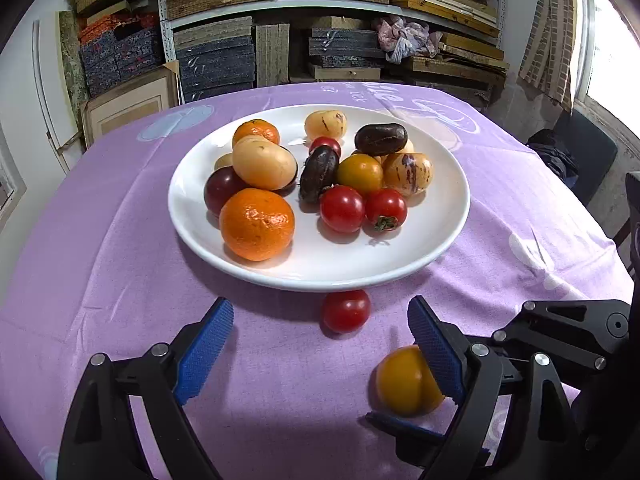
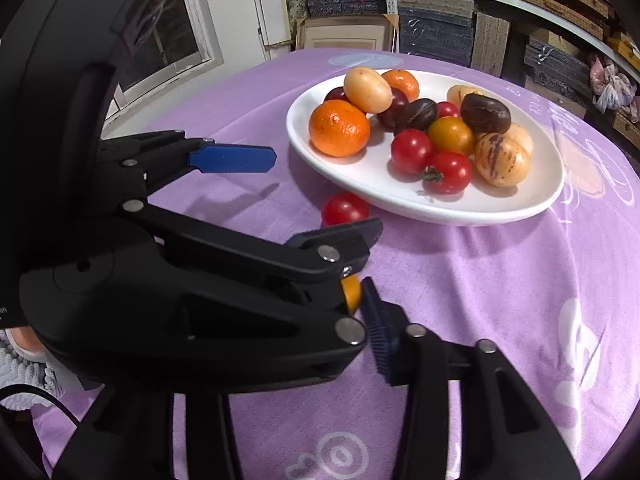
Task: Organize fruits
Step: 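Grasp the red cherry tomato with the left tool while the right tool grasps the orange fruit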
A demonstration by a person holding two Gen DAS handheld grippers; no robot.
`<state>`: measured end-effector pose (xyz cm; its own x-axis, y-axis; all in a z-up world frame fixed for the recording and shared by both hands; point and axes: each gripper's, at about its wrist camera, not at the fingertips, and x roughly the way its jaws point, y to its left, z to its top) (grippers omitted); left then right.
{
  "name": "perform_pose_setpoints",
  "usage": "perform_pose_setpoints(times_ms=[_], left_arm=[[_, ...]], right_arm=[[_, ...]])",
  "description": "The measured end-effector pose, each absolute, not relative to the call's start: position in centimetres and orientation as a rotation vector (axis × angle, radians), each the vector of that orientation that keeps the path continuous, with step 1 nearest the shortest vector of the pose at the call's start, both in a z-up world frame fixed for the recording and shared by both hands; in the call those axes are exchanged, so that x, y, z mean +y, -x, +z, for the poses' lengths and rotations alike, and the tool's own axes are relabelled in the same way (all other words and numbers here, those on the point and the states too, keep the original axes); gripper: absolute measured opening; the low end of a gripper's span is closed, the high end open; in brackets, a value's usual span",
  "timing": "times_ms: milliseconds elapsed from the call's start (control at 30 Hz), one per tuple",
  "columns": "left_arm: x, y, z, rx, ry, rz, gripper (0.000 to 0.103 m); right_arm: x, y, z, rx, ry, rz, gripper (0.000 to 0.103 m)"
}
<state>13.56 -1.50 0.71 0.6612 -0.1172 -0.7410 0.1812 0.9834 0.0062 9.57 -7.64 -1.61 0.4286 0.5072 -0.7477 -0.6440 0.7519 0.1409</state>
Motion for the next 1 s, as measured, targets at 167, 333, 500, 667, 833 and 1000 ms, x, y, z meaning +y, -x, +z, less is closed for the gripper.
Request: perform_pose_setpoints(times_ms=[167,333,500,667,833,1000], left_arm=[[-2.6,-14.2,-0.1,0.840,-0.069,-0.224,0.079],[-2.1,-14.6,-0.5,0.863,0.000,-0.270,0.047],[-1.0,-14.0,-0.8,0.861,-0.002,-0.263,0.026],[-1.2,-12.4,-0.4,0.832,-0.039,-0.260,0.025],[-1.0,-12.1,-0.2,0.826,-0.039,-0.246,0.025],[-0.5,-12.5,-0.4,0.837,-0.024,-0.233,0.025]], right_arm=[[-8.4,-9.1,-1.4,0.873,0.178,0.723,0.037],[-9.9,-8.0,-1.3,0.883,0.175,0.719,0.036],[-11.8,-7.2,-1.3,0.883,0.156,0.692,0.028],[-14.2,-7.0,-1.2,0.893,0.114,0.651,0.021],[-14.5,-7.9,-1.3,0.892,0.111,0.655,0.025],[-11.9,-7.7,-1.1,0.854,0.186,0.695,0.059]])
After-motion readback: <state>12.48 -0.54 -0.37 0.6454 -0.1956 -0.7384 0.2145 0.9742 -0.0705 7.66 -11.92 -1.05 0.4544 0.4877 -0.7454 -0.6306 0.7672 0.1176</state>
